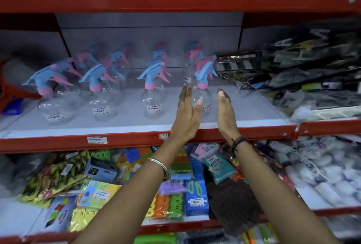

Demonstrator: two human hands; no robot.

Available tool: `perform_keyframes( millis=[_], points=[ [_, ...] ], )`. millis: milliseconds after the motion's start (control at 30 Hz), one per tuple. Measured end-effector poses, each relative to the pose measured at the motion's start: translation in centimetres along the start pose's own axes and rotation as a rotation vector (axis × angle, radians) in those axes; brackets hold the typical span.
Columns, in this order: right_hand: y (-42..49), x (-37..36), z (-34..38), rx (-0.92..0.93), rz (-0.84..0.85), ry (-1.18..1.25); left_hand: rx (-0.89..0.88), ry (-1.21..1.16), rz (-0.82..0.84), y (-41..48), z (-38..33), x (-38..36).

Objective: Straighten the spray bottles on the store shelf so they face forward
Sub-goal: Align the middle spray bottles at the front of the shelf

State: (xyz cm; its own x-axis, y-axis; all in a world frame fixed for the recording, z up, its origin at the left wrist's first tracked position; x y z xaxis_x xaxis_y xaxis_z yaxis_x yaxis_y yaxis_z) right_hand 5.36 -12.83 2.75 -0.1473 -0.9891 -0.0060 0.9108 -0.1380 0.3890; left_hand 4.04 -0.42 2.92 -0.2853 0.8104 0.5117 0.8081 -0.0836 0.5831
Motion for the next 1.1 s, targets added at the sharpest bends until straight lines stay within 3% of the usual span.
perform_keyframes(
  millis=[133,300,567,1100],
  points=[
    [1.1,-0.3,-1.2,-0.19,0.089,0.012,0.249,-0.028,0.103,1.1,1.3,-0.4],
    [1.2,-0.4,-1.3,-0.188,0.149,0.058,0.331,-0.072,0.229,1.4,2.1,-1.1],
    [0.2,0.7,-0.4,-0.214,-0.008,0.196,0.349,-0.163,0.185,0.1,0.9,0.8],
    [-3.6,2.4,0.2,-0.176,-0.082,0.142,0.42,-0.227,0.244,-2.7,-1.3,1.9]
  ],
)
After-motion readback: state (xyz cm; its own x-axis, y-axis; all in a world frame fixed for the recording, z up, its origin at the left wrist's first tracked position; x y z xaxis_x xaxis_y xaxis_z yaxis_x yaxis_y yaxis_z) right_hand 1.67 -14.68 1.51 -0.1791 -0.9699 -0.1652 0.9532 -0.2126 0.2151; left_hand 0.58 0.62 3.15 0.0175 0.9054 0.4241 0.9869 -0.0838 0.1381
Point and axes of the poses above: each hand's wrist, its own y-axis towards the middle knuckle, its own x-axis out of the back of the hand, z = x × y, the point moved 5 cm from there along y, towards the middle knuckle, and after that the axes turned 7 degrees about y, right-handed, at the moved point
